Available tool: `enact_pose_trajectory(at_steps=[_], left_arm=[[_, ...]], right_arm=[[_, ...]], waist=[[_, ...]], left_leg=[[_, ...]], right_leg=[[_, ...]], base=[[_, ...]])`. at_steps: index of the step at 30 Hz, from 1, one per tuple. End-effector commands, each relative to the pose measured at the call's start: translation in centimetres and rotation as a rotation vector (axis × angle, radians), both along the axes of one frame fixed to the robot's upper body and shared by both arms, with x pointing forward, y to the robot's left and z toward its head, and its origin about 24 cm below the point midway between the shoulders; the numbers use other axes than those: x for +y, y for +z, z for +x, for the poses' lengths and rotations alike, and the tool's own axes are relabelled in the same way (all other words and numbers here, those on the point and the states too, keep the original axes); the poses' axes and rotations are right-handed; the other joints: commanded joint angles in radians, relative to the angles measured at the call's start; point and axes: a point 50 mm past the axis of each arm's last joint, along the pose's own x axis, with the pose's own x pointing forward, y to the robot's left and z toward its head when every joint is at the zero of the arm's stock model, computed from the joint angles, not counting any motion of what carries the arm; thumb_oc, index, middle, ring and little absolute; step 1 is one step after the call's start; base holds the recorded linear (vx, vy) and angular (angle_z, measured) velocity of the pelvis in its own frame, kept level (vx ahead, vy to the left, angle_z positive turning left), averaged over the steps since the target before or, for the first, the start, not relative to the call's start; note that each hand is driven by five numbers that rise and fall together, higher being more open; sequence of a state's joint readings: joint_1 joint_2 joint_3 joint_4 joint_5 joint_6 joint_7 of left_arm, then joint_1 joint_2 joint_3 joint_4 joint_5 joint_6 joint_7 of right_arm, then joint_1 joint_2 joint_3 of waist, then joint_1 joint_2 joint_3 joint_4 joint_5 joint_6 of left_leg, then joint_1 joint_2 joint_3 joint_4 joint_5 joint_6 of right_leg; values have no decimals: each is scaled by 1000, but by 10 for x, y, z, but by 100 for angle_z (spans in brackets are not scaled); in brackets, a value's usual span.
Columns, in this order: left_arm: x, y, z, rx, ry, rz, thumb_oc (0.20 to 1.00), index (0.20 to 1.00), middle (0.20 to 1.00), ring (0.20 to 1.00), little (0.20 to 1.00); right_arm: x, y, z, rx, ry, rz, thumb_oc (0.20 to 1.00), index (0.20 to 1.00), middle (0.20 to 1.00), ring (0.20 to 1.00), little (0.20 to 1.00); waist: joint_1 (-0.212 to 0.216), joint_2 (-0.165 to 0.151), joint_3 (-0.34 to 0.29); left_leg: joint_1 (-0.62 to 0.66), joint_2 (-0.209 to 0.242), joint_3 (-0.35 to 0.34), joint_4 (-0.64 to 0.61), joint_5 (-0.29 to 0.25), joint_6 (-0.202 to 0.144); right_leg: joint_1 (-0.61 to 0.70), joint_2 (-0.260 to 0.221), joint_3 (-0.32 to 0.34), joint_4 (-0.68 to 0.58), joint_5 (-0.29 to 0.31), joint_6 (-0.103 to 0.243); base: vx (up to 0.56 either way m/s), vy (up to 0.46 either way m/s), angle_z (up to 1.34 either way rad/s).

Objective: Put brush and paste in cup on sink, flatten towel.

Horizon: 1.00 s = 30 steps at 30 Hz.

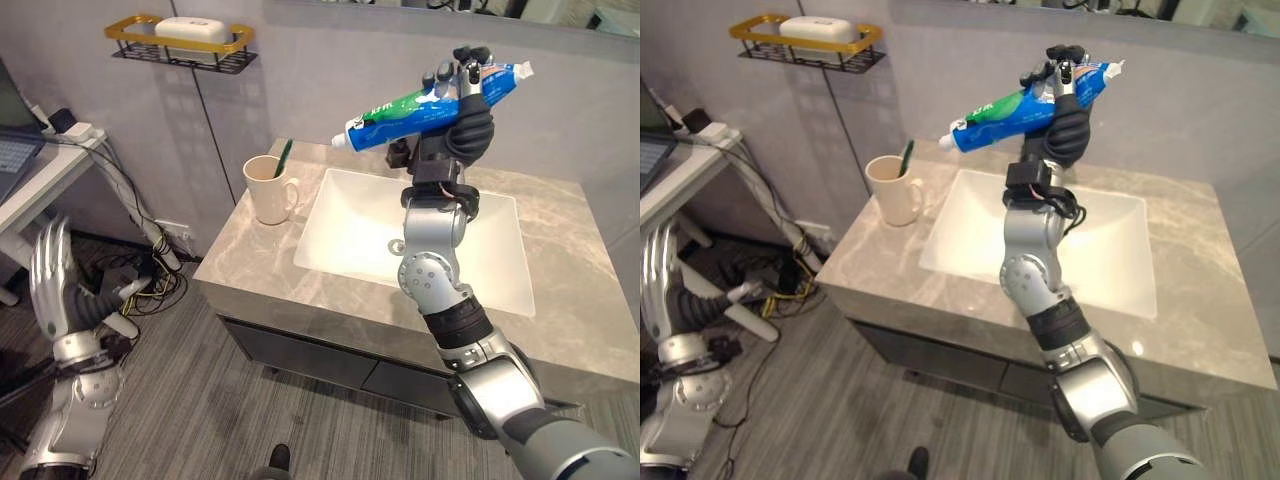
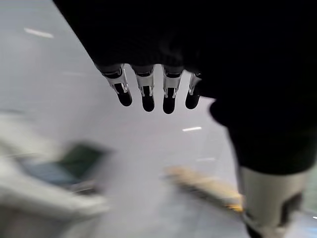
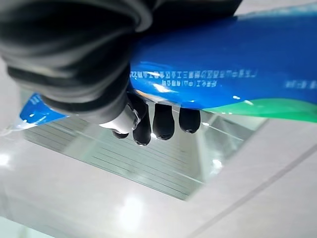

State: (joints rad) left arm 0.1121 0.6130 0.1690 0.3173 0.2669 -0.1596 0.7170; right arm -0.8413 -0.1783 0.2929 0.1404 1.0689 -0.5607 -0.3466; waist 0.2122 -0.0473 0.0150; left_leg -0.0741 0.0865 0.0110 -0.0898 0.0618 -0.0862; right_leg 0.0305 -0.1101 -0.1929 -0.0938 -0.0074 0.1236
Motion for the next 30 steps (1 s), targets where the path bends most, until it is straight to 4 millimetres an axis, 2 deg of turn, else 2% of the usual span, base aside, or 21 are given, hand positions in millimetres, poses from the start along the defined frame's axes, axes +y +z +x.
enact_pose_trajectory(at_steps=[1,2,3,4,5,6,7,8,9,10,11,12,13,15,16,17,21,23,27,29,30], left_arm=[[18,-20,-11,110,69,-64,1000,1000,1000,1000,1000],[17,-20,-10,110,68,-64,1000,1000,1000,1000,1000],[20,-51,-23,249,111,-143,1000,1000,1000,1000,1000],[19,-51,-22,247,109,-144,1000,1000,1000,1000,1000],[17,-79,-34,383,126,-212,1000,1000,1000,1000,1000],[17,-79,-33,382,124,-213,1000,1000,1000,1000,1000],[11,-107,-47,545,133,-258,1000,1000,1000,1000,1000],[7,-118,-54,602,137,-283,1000,1000,1000,1000,1000],[7,-118,-54,602,136,-284,1000,1000,1000,1000,1000],[1,-134,-64,701,136,-308,1000,1000,1000,1000,1000],[-2,-140,-70,736,145,-324,1000,1000,1000,1000,1000],[-11,-163,-93,890,171,-380,1000,1000,1000,1000,1000],[-11,-163,-92,889,170,-380,1000,1000,1000,1000,1000],[-20,-175,-105,977,190,-421,1000,1000,1000,1000,1000],[-26,-186,-122,1078,207,-458,1000,1000,1000,1000,1000],[-27,-191,-138,1120,263,-516,1000,1000,1000,1000,1000],[-33,-197,-149,1151,293,-585,1000,1000,1000,1000,1000],[-30,-195,-148,1139,298,-583,1000,1000,1000,1000,1000],[-24,-192,-147,1073,355,-625,1000,1000,1000,1000,1000],[-19,-187,-131,1008,346,-627,1000,1000,1000,1000,1000],[-19,-187,-131,1008,346,-627,1000,1000,1000,1000,1000]], right_arm=[[6,49,-8,-195,-31,-132,200,200,200,200,200],[6,49,-7,-196,-31,-132,200,200,200,200,200],[10,55,-8,-216,-36,-187,200,200,200,200,200],[9,55,-8,-217,-37,-188,200,200,200,200,200],[15,59,-8,-230,-32,-233,200,200,200,200,200],[15,60,-8,-231,-33,-234,200,200,200,200,200],[21,67,-9,-256,-32,-273,200,200,200,200,200],[22,69,-8,-262,-34,-286,200,200,200,200,200],[22,69,-8,-263,-35,-287,200,200,200,200,200],[26,72,-7,-267,-36,-307,200,200,200,200,200],[28,73,-6,-263,-32,-307,200,200,200,200,200],[36,77,-6,-263,-30,-320,200,200,200,200,200],[36,77,-6,-264,-31,-321,200,200,200,200,200],[40,79,-5,-260,-32,-329,200,200,200,200,200],[42,83,-3,-254,-43,-339,200,200,200,200,200],[44,85,-2,-255,-52,-354,200,200,200,200,200],[42,92,3,-246,-95,-378,200,200,200,200,200],[35,100,3,-266,-138,-405,200,200,200,200,200],[29,102,4,-267,-167,-417,200,200,200,200,200],[25,105,5,-267,-204,-442,200,200,200,200,200],[25,105,5,-268,-205,-442,200,200,200,200,200]], waist=[[31,-67,-49],[31,-67,-49],[33,-73,-44],[33,-72,-43],[32,-77,-39],[31,-76,-39],[29,-79,-33],[29,-80,-31],[29,-79,-31],[26,-80,-27],[26,-82,-26],[22,-87,-24],[22,-86,-24],[23,-92,-21],[24,-98,-19],[27,-101,-19],[41,-111,-16],[56,-120,-8],[64,-127,-8],[71,-136,-4],[70,-137,-4]], left_leg=[[-38,23,-32,3,28,-37],[-38,23,-32,3,28,-37],[-47,20,-42,3,32,-37],[-48,20,-43,3,32,-37],[-56,17,-53,3,36,-37],[-57,17,-54,3,36,-37],[-68,14,-63,3,40,-36],[-73,13,-66,3,42,-35],[-74,12,-67,3,42,-35],[-77,11,-69,3,43,-34],[-83,11,-70,3,44,-33],[-89,8,-70,3,45,-32],[-90,8,-70,3,45,-32],[-99,5,-75,3,46,-31],[-106,1,-76,3,47,-29],[-110,-1,-77,3,47,-28],[-128,-15,-85,3,46,-22],[-143,-22,-91,3,45,-17],[-151,-29,-101,3,45,-16],[-166,-39,-116,3,46,-14],[-167,-39,-116,3,46,-14]], right_leg=[[35,-132,-54,7,80,48],[35,-132,-55,7,79,48],[37,-132,-64,7,82,50],[37,-132,-66,7,81,50],[39,-133,-77,7,83,52],[39,-133,-79,7,83,52],[38,-133,-88,7,86,53],[37,-133,-92,7,88,54],[36,-133,-92,7,88,54],[35,-134,-95,7,89,56],[30,-135,-97,7,93,57],[25,-137,-98,7,99,60],[24,-137,-99,7,99,60],[21,-139,-102,7,103,61],[18,-141,-106,7,109,64],[15,-144,-107,7,113,66],[7,-153,-114,7,126,72],[0,-157,-115,7,137,77],[-1,-161,-123,7,143,80],[-1,-163,-136,7,149,82],[-1,-163,-137,7,149,83]], base=[[-2,2,25],[-8,5,24],[-8,5,15],[-7,16,22],[2,11,17],[-6,28,14],[-10,25,8],[-10,25,11],[-8,21,23],[-11,24,20],[-4,54,17],[3,41,4],[7,41,3],[4,24,1],[18,54,4],[18,46,4],[26,48,2],[23,45,14],[18,17,7],[33,18,4],[23,13,7]])
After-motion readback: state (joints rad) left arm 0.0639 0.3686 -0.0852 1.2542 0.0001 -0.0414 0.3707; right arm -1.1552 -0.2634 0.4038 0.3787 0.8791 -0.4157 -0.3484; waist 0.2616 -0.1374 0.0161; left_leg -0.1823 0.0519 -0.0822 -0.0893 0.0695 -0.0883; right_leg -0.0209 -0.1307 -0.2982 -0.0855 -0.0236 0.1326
